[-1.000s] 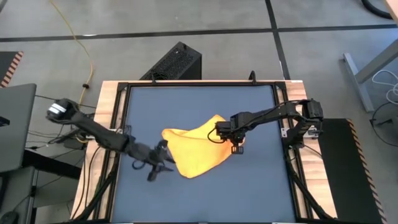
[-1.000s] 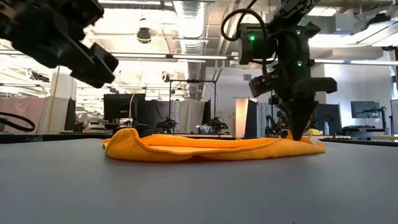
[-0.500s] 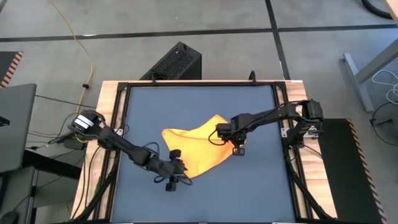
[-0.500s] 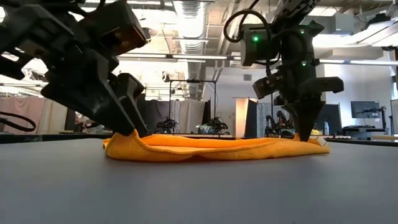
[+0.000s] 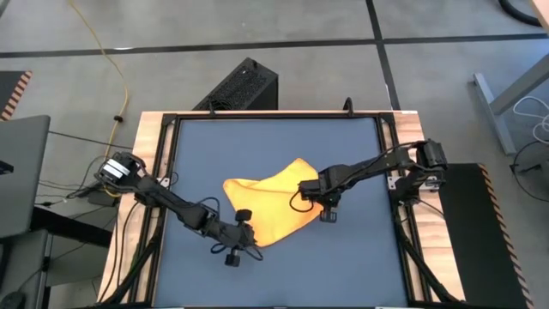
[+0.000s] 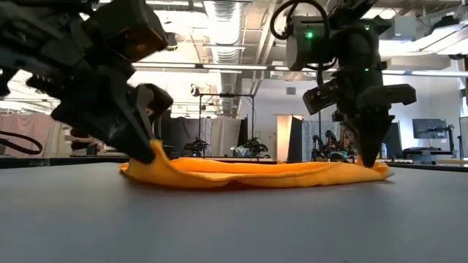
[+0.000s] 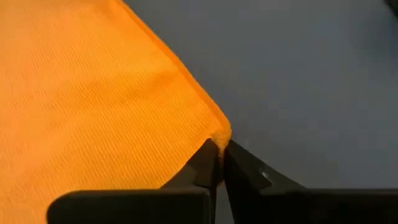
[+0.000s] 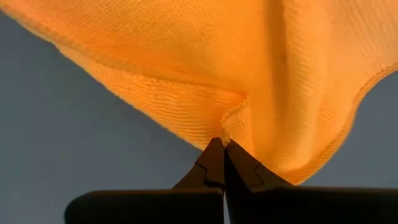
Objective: Roll towel into tight, uniform cylinder
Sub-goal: Roll the orange microfiber cloth
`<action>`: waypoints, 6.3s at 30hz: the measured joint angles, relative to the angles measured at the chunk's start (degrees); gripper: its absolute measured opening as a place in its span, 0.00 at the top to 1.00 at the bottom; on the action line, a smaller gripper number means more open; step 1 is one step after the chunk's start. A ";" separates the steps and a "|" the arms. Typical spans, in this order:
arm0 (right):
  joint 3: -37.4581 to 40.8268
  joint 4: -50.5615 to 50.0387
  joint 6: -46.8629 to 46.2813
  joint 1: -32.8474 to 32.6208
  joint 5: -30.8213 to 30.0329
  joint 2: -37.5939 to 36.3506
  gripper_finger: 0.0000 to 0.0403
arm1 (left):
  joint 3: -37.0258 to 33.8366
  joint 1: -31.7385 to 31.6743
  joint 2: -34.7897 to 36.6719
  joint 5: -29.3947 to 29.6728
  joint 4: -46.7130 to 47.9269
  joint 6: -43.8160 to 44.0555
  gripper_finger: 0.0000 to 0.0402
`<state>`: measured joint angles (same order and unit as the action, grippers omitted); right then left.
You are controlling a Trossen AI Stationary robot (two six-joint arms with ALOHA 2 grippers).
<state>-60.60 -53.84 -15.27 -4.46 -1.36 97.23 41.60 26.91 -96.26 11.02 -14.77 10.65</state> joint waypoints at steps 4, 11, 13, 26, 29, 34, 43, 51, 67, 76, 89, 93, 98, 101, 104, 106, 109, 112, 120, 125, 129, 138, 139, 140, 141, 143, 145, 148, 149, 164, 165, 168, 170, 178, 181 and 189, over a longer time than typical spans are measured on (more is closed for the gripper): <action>0.00 -0.27 -3.10 -2.36 0.00 -1.26 0.96 | -0.02 1.55 8.06 4.46 3.90 -2.75 1.00; 0.00 4.33 -12.71 -7.53 -0.04 -12.25 0.96 | -0.02 3.85 31.10 13.87 17.70 -7.58 1.00; 0.00 8.57 -15.73 -9.35 -0.88 -16.87 0.96 | -0.15 3.98 37.35 16.55 21.46 -8.75 1.00; -0.07 19.55 -20.17 -15.68 -36.38 -28.79 0.96 | -3.60 -5.75 65.11 26.09 33.31 -11.48 1.00; 0.00 21.28 -13.46 -11.79 -42.97 -28.50 0.96 | -3.60 -10.30 66.49 28.15 32.40 -15.26 1.00; -0.99 31.21 3.98 -1.77 -45.49 -29.84 0.96 | -2.71 -20.84 66.71 26.15 26.95 -25.01 1.00; -6.15 29.11 19.34 6.24 -36.12 -30.59 0.96 | 4.17 -39.83 63.04 4.81 29.43 -27.37 1.00; 0.91 19.24 -1.47 -7.07 -17.75 -26.83 0.96 | -7.53 -40.28 58.90 -27.06 30.68 -11.91 1.00; 4.98 31.88 -48.95 -34.39 -23.09 -7.58 0.96 | -24.50 -11.84 58.90 -16.74 24.03 10.52 1.00; 4.96 29.58 -43.48 -24.95 -28.24 -6.10 0.96 | -24.50 -10.15 58.94 2.79 26.43 14.28 1.00; 4.96 22.79 -38.78 -10.97 -25.17 -5.40 0.96 | -25.00 -11.82 57.08 17.01 30.44 18.60 1.00; 4.96 22.95 -38.84 -9.47 -24.08 -3.14 0.96 | -25.02 -12.14 52.14 15.23 29.43 18.94 1.00; 4.96 22.09 -40.54 -8.77 -24.00 0.35 0.96 | -25.02 -12.15 46.28 16.67 26.77 17.86 1.00; 4.96 21.88 -40.63 -8.75 -24.02 1.44 0.96 | -25.02 -12.76 43.85 17.97 26.83 17.68 1.00; 4.96 21.05 -41.57 -8.77 -24.05 1.49 0.96 | -25.02 -13.81 42.51 18.09 26.79 17.67 1.00; 4.96 20.21 -41.70 -8.94 -24.05 1.00 0.96 | -25.02 -14.51 42.20 18.16 26.73 17.22 1.00; 4.96 19.26 -41.85 -8.99 -24.02 0.04 0.96 | -25.02 -15.45 42.39 18.13 25.00 15.39 1.00; 4.96 18.41 -41.85 -9.10 -24.02 -0.89 0.96 | -24.43 -16.42 42.88 17.39 23.34 13.12 1.00; 4.95 14.86 -45.04 -10.21 -24.22 -2.91 0.96 | -22.58 -19.88 42.72 17.33 23.11 7.86 1.00; 4.96 12.28 -47.58 -10.19 -24.24 -2.60 0.96 | -22.58 -23.04 42.72 16.43 22.52 5.83 1.00; 4.95 12.46 -47.69 -9.89 -24.33 -2.60 0.96 | -22.58 -24.85 42.72 15.83 22.38 4.59 1.00; 4.96 12.64 -47.73 -8.66 -24.37 -2.60 0.96 | -22.58 -26.44 39.18 12.81 17.07 1.86 1.00; 4.95 12.66 -47.73 -8.50 -24.37 -2.60 0.96 | -22.58 -26.44 38.52 13.24 16.99 1.65 1.00; 4.95 12.68 -47.75 -8.49 -24.37 -2.60 0.96 | -22.58 -26.44 37.81 13.78 16.73 1.42 1.00; 4.96 12.79 -47.75 -8.47 -24.35 -2.60 0.96 | -22.58 -26.42 37.06 14.31 16.53 1.34 1.00; 4.94 12.87 -47.77 -8.47 -24.35 -2.60 0.96 | -22.58 -26.44 35.76 15.41 16.57 1.23 1.00; 4.96 12.92 -47.79 -8.47 -24.33 -2.60 0.96 | -22.58 -26.44 34.50 16.14 16.31 1.22 1.00; 4.94 12.90 -48.71 -8.47 -24.31 -2.60 0.96 | -22.60 -26.44 32.84 16.55 15.49 1.10 1.00; 4.96 12.90 -49.14 -8.47 -24.28 -2.60 0.96 | -22.60 -26.44 32.33 16.54 14.90 0.96 1.00; 4.96 8.28 -50.28 -7.99 -24.05 -2.60 0.75 | -22.60 -29.94 30.77 20.07 13.00 -0.28 0.80; 4.94 7.31 -50.78 -7.75 -24.05 -2.60 0.74 | -22.60 -30.54 30.77 19.67 13.09 -0.15 0.79; 4.96 5.76 -50.92 -7.30 -24.07 -2.60 0.70 | -22.60 -32.07 30.77 19.26 14.51 0.49 0.73; 4.96 5.83 -50.90 -7.07 -24.09 -2.60 0.68 | -22.60 -32.96 30.77 19.09 15.90 0.62 0.71; 4.96 6.47 -49.25 -6.61 -24.22 -2.60 0.60 | -22.60 -35.10 30.77 17.36 19.97 2.50 0.67; 4.96 6.38 -47.87 -6.39 -24.75 -2.70 0.58 | -22.60 -35.16 30.77 18.65 19.20 2.47 0.67; 1.26 5.62 -43.42 -6.26 -25.76 -3.96 0.57 | -22.60 -35.16 30.77 19.94 16.78 -3.77 0.67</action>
<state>-59.34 -48.22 -58.70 -10.72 -27.13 93.27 19.00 -8.25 -65.49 30.96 2.01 6.88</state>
